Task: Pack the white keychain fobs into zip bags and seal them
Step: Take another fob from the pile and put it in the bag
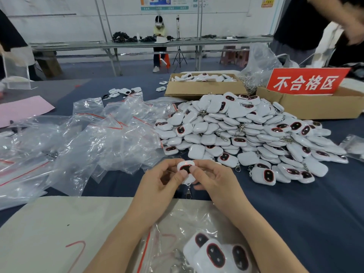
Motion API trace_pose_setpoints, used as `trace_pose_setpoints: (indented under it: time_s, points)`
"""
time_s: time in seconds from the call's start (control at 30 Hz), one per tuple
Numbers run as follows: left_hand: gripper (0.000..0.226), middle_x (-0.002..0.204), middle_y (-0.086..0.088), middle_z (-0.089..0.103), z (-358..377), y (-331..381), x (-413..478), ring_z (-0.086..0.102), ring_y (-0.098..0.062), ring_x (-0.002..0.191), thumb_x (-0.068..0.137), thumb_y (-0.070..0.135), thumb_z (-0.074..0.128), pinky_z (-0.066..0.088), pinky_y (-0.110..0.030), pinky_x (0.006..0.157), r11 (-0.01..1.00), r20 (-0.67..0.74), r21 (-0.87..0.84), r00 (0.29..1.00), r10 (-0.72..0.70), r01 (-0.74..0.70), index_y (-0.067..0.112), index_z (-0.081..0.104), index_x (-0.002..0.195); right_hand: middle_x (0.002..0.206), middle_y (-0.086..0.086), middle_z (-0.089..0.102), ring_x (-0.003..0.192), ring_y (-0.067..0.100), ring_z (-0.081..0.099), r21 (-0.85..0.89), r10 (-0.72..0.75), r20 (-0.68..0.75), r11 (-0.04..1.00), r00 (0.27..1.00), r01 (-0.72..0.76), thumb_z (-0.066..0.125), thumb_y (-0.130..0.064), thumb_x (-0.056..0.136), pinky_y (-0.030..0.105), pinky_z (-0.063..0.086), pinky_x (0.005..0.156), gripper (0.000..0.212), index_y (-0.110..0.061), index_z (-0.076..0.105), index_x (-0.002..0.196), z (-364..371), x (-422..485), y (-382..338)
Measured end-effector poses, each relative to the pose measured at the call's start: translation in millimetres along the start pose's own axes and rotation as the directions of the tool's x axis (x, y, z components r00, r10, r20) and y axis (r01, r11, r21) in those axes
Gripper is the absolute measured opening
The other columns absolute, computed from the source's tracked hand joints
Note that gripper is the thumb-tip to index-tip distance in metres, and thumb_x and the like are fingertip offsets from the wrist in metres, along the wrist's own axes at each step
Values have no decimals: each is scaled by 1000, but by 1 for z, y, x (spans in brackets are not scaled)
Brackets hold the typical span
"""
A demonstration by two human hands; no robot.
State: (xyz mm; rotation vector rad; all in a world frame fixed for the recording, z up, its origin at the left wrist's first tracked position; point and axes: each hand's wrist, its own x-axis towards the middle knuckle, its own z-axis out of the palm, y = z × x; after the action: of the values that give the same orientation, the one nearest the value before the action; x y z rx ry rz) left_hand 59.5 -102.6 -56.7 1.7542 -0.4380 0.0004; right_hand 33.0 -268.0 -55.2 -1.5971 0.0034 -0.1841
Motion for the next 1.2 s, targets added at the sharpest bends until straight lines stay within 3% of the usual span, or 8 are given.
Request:
trace_pose_setpoints:
  time_s: [0.13, 0.4, 0.73, 0.87, 0.97, 1.03, 1.1, 1.2]
  points:
    - [25, 95, 9, 74, -1, 0, -1, 70, -10, 87, 93, 17, 72, 53, -16, 78, 999, 35, 35, 999, 18, -19, 31, 68, 113, 86, -8, 77, 77, 7, 72, -2, -9, 21, 1000, 1000, 9, 68, -26, 94, 20, 58, 70, 28, -53, 74, 87, -1, 0, 0]
    - [29, 92, 11, 73, -3, 0, -1, 68, -7, 83, 92, 16, 72, 49, -11, 76, 994, 34, 97, 998, 44, -48, 28, 67, 118, 91, -8, 77, 75, 7, 71, 16, -12, 83, 1000, 996, 10, 67, -9, 94, 19, 57, 70, 40, -47, 77, 87, -4, 0, -1]
    - [31, 91, 15, 73, -3, -2, 1, 66, -3, 80, 92, 17, 73, 48, -9, 74, 989, 29, 140, 999, 46, -50, 34, 69, 117, 94, -3, 77, 78, 14, 73, 11, 4, 70, 1000, 998, -5, 69, -9, 92, 22, 58, 72, 28, -36, 77, 92, -5, 0, 2]
    - [29, 92, 18, 74, -1, -2, 1, 68, -4, 84, 90, 19, 75, 50, -11, 77, 992, -10, 123, 999, 42, -40, 35, 70, 114, 91, -2, 78, 82, 12, 74, 54, 10, 56, 998, 998, -13, 70, -8, 91, 19, 57, 72, 27, -33, 77, 91, -5, 0, 3]
    - [18, 95, 18, 75, -1, -2, 1, 70, -7, 90, 92, 27, 72, 55, -19, 82, 993, -9, 114, 1000, 26, -24, 37, 70, 108, 92, 1, 77, 88, 14, 74, 101, 19, 23, 995, 1000, -22, 71, -5, 90, 19, 57, 74, 19, -20, 75, 100, -6, 2, 4]
    - [13, 95, 22, 74, 0, -1, -1, 69, -3, 90, 93, 35, 69, 54, -18, 81, 982, -1, 182, 999, 53, -52, 40, 69, 105, 99, -2, 77, 96, 13, 73, 94, 7, 11, 996, 1000, -8, 71, -6, 90, 22, 57, 81, 22, -20, 71, 107, -7, 2, 4]
    - [16, 99, 24, 70, -1, -1, -3, 65, 0, 94, 96, 37, 64, 53, -22, 81, 916, -16, 379, 988, 152, -135, 42, 68, 111, 107, -8, 74, 101, 10, 71, 81, -24, 33, 996, 999, 22, 71, -8, 90, 24, 56, 90, 29, -25, 67, 114, -7, 0, 2]
    - [24, 105, 21, 61, 1, -1, -5, 59, -1, 95, 100, 38, 56, 54, -32, 75, 754, -17, 611, 949, 316, -240, 42, 64, 121, 105, -5, 75, 101, 11, 70, 112, -54, 46, 993, 997, 48, 68, -8, 92, 29, 57, 91, 21, -27, 73, 100, -4, -2, -1]
